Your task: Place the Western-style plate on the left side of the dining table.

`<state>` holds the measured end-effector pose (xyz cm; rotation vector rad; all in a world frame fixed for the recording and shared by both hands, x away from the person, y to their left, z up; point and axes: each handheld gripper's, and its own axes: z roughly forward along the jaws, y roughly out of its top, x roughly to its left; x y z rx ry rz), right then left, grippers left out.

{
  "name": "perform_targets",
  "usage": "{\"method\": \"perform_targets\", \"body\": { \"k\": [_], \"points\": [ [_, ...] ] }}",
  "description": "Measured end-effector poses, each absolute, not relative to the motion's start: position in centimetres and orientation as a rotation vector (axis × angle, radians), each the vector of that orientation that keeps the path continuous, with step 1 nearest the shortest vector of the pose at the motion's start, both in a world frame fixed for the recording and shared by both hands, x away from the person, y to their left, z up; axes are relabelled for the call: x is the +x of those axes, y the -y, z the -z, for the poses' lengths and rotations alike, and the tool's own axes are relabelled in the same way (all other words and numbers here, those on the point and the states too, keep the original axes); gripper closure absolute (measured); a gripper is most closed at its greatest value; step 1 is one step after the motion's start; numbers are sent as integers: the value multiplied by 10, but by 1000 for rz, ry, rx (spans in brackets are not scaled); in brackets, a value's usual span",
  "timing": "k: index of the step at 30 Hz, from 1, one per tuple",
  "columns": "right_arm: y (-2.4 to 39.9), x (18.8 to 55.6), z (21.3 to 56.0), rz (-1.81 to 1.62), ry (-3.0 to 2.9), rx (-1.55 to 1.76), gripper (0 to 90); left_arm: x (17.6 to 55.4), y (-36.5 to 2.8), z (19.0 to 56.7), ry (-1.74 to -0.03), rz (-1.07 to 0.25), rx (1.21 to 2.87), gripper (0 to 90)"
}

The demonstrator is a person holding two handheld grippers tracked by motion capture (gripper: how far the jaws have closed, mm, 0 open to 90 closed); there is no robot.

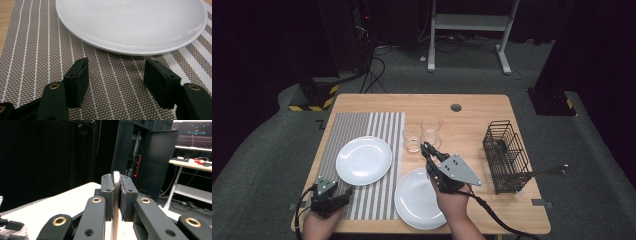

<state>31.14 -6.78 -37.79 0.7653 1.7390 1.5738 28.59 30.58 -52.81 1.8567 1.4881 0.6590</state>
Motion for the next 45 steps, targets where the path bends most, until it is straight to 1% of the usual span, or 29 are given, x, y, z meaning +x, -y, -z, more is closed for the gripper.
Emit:
{"method": "perform_targets", "body": {
  "k": [16,33,45],
  "points": [
    [26,308,368,-1643,-1772,672,830,286,-306,528,-1489,-657,1856,375],
    [-15,308,367,-1696,-1827,606,830,286,-304,528,-1482,-677,1868,370],
    [-26,310,377,-1706,-1864,612,830,286,-304,528,-1483,-678,1869,370]
  ]
}}
